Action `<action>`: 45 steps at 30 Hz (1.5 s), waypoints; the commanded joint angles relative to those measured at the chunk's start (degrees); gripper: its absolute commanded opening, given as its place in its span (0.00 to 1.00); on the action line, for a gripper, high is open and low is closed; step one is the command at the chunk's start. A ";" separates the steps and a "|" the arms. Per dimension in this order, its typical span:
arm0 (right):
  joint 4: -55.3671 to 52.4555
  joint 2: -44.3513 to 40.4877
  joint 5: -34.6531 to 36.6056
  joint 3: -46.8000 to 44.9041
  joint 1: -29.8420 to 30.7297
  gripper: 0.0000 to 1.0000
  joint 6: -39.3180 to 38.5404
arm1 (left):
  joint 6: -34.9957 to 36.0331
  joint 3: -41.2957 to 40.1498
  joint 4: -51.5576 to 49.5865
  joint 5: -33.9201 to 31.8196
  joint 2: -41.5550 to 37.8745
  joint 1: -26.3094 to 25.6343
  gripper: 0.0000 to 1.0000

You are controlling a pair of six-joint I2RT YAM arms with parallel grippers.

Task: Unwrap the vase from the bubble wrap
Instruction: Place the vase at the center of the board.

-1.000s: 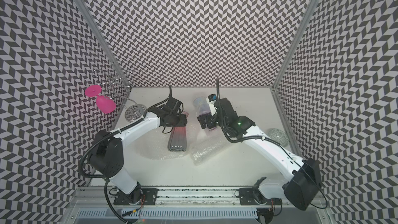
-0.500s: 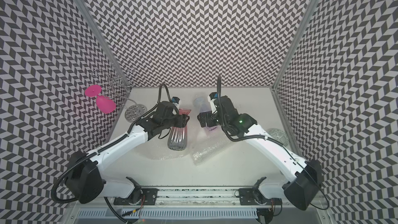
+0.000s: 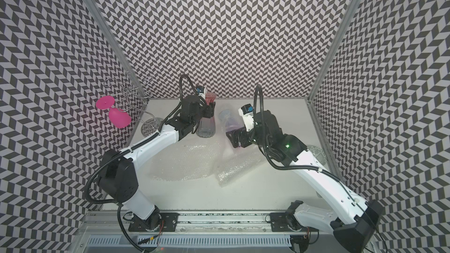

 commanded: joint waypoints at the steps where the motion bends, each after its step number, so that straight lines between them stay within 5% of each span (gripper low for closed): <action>1: 1.89 -0.63 -0.55 -0.08 -0.17 0.99 -1.41 | 3.30 6.08 15.79 2.10 3.90 3.53 0.00; 15: -7.26 6.22 2.63 8.32 -0.22 0.99 -8.13 | 9.78 21.91 30.07 7.14 26.01 8.35 0.00; 33: -2.48 4.52 -4.32 5.45 -0.21 0.99 -6.98 | 10.75 21.08 34.61 14.95 34.90 10.97 0.00; 37: -1.95 6.23 -4.96 7.57 -0.23 0.99 -7.74 | 9.77 17.66 35.59 16.17 34.29 11.36 0.20; 42: -1.01 7.97 -7.56 8.70 -0.27 0.99 -8.08 | 9.61 12.70 37.02 16.46 31.96 11.00 0.70; 45: -0.48 8.41 -8.74 9.27 -0.21 0.99 -8.05 | 9.39 10.98 37.04 14.13 30.97 10.89 0.84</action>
